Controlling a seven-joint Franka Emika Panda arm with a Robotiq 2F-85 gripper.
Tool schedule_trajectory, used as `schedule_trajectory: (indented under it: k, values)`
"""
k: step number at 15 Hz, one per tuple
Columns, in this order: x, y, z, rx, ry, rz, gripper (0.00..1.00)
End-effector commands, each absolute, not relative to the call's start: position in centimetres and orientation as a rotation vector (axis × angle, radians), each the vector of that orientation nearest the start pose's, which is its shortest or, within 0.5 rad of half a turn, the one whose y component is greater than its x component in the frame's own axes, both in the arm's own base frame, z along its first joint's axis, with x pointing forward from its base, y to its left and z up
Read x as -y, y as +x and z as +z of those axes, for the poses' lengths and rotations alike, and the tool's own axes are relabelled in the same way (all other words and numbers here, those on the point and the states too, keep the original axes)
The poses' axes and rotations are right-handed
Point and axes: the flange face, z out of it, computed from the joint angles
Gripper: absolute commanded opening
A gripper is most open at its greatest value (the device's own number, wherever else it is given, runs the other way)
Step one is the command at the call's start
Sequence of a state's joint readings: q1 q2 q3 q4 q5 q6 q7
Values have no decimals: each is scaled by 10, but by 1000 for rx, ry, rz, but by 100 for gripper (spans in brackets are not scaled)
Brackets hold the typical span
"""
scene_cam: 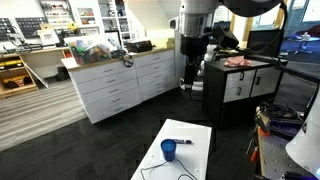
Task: Pick the marker and put it in the cup
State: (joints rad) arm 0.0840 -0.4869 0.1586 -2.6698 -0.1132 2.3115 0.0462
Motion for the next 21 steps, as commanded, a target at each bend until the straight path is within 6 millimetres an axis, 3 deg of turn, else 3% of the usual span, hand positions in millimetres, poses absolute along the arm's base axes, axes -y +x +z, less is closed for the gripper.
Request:
schedule_trajectory:
  k: [1, 7, 8, 11, 15, 16, 21]
  values:
    - [-75, 375, 381, 489, -3235, -258, 100]
    - [-60, 370, 333, 557, -3224, -221, 100]
    - [-60, 380, 330, 562, -3217, -222, 100]
    - [-58, 383, 314, 590, -3199, -224, 100]
    - [-55, 381, 288, 588, -3191, -99, 100]
    - [-61, 380, 298, 575, -3199, -123, 100]
    - [-61, 381, 294, 576, -3198, -106, 100]
